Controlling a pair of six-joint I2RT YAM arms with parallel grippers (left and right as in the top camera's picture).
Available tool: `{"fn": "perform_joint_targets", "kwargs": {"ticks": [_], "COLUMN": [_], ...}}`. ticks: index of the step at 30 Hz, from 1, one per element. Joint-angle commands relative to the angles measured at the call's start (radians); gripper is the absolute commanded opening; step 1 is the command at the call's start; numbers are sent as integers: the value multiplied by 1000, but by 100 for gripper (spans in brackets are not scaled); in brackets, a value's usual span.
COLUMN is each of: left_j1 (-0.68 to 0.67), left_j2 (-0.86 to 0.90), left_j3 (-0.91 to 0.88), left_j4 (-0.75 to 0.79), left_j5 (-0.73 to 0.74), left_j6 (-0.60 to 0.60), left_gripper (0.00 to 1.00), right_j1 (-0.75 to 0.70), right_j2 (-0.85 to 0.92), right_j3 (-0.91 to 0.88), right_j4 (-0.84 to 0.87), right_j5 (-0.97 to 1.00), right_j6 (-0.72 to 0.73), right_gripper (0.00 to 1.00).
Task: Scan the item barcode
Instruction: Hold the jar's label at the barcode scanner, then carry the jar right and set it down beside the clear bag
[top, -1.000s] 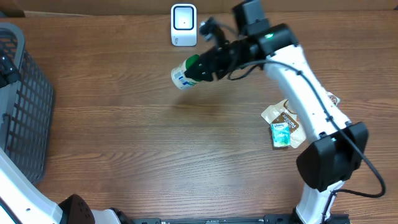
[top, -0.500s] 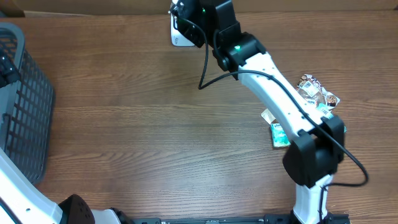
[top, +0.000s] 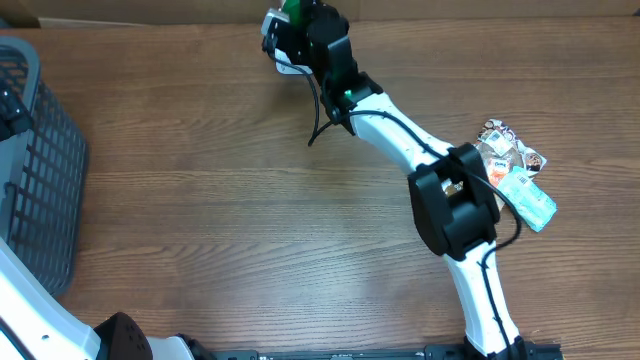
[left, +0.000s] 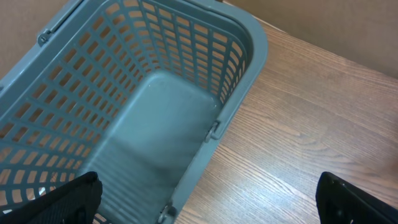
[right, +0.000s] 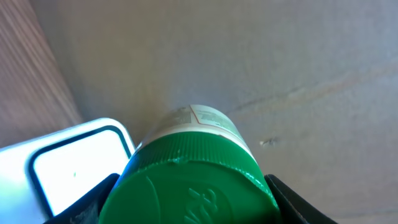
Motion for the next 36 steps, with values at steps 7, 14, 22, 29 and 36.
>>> {"fn": "perform_joint_targets", "kwargs": {"ticks": [7,14,22,29,36], "left_j1": [-1,-1,-1,-1,-1], "left_j2": [-5,-5,-5,-5,-5], "left_j3": [0,0,0,0,0], "left_j4": [3,3,3,3,3], "left_j5": [5,5,5,5,5], "left_j6": [-6,-6,-6,-6,-6], "left_gripper": [100,100,100,100,100], "right_j1": [-27,-39,-39,-29,-13], "right_j2": [61,61,61,22,-80], "right_j3": [13,13,13,13,13], "right_j4": [124,109,101,104,37], "right_j5": [27,1,-40,-59,-65], "right_j6": [-252,-252,-240,-43,209], "right_gripper": [48,48,48,47,48]}}
